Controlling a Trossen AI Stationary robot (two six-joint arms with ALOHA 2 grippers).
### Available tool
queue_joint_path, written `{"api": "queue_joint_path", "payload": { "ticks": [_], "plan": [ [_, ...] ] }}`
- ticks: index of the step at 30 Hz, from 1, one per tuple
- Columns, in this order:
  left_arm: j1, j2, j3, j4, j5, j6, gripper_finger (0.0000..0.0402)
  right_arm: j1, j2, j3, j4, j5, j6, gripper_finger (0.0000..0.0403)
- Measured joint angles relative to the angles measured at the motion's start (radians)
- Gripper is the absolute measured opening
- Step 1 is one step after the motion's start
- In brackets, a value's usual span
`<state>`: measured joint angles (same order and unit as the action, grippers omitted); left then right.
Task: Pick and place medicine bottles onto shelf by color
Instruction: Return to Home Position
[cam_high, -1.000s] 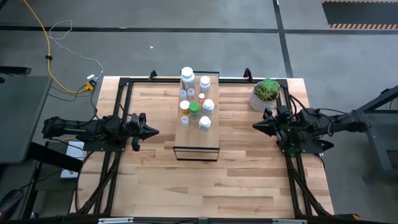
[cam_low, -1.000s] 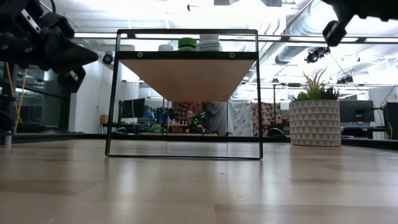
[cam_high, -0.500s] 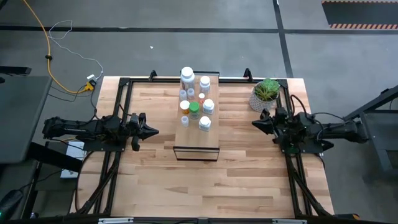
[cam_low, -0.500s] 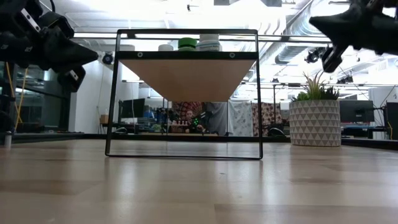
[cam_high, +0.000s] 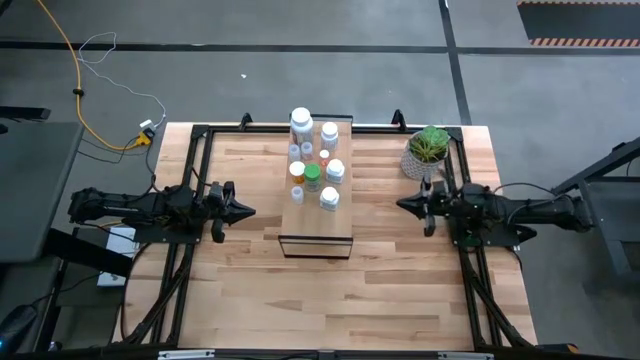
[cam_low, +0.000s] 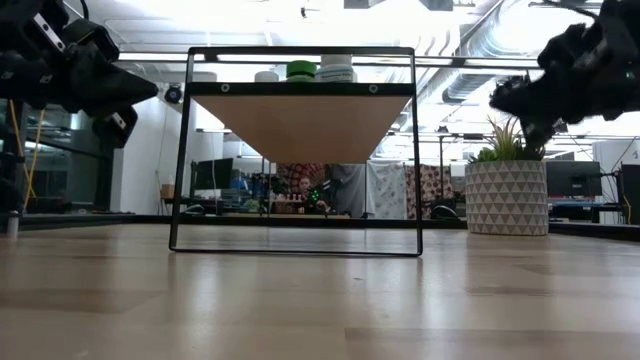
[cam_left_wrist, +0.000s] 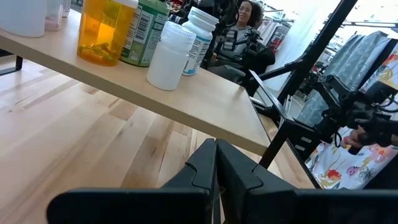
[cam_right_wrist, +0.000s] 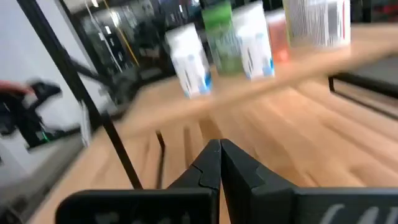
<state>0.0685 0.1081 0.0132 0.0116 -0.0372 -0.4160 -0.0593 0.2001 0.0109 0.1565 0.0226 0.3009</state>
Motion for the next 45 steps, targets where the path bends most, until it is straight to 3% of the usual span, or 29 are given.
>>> {"api": "queue_joint_path", "payload": {
  "ticks": [5,45],
  "plan": [
    [0.0,0.0,0.0,0.0,0.0,0.0,0.0003,0.0,0.004,0.003,-0.148,-0.006,-0.018,0.0],
    [0.0,0.0,0.0,0.001,0.0,0.0,0.0003,0.0,0.021,0.002,-0.152,-0.016,-0.013,0.0]
  ]
}}
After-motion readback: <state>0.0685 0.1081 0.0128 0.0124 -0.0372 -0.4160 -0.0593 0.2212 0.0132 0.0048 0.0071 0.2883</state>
